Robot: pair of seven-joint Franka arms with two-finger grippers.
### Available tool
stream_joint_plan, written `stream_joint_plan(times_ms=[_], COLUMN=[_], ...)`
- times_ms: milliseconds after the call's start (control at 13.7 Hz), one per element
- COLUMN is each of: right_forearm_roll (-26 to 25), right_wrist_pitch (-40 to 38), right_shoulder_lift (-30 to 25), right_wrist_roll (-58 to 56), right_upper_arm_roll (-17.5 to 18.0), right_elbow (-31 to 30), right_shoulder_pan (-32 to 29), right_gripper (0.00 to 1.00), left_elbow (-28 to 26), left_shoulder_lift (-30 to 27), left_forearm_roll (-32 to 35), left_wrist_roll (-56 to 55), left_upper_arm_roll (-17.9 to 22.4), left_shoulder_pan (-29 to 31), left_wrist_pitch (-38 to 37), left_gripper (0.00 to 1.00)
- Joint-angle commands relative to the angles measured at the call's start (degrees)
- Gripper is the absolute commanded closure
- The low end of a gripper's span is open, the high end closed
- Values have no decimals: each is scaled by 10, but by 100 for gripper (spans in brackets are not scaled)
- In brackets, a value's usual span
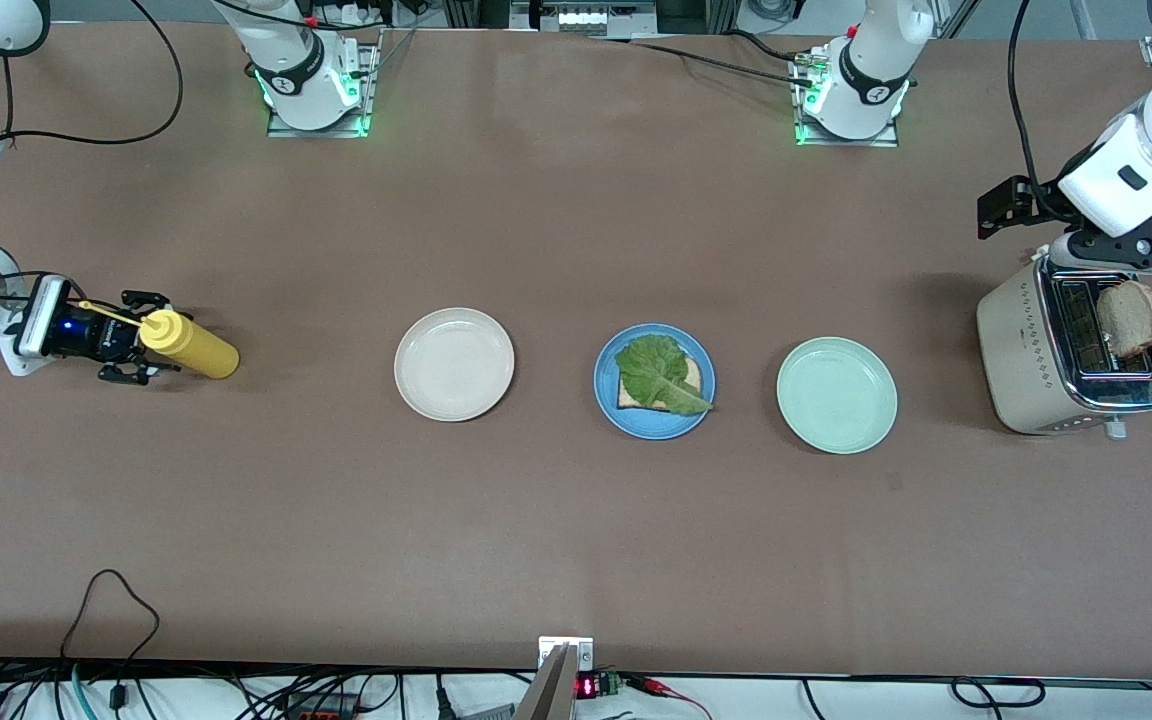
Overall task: Make sandwich in blue plate with both arms
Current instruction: 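Grasp the yellow squeeze bottle with the right gripper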
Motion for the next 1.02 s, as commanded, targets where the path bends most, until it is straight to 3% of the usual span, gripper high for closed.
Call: stream_joint_plan(times_ms=[0, 73, 366, 512, 731, 950], right_forearm_roll=[4, 4, -7, -42, -58, -107], right_wrist_pitch=[0, 0, 11, 60, 137, 224], right_shoulder_lift=[3, -2, -48, -94, -116, -158], right_wrist_roll=[1, 3, 59, 122, 157, 247], right_upper_arm_roll=[0, 0, -4, -3, -4, -3], right_elbow=[12, 12, 16, 17, 17, 18], right_shoulder_pan=[4, 6, 54, 99, 170, 253], right_gripper=[75, 83, 87, 87, 87, 87], left_elbow=[8, 8, 8, 8, 8, 8], left_shoulder_lift=[1, 1, 1, 1, 1, 1], left_forearm_roll=[7, 7, 7, 7, 7, 7], left_wrist_roll=[0, 0, 0, 0, 0, 0], left_upper_arm_roll=[0, -1, 0, 0, 1, 1], left_shoulder_pan=[1, 1, 1, 1, 2, 1], left_wrist_pitch=[-9, -9, -9, -15, -16, -16], left_gripper=[0, 0, 0, 0, 0, 0])
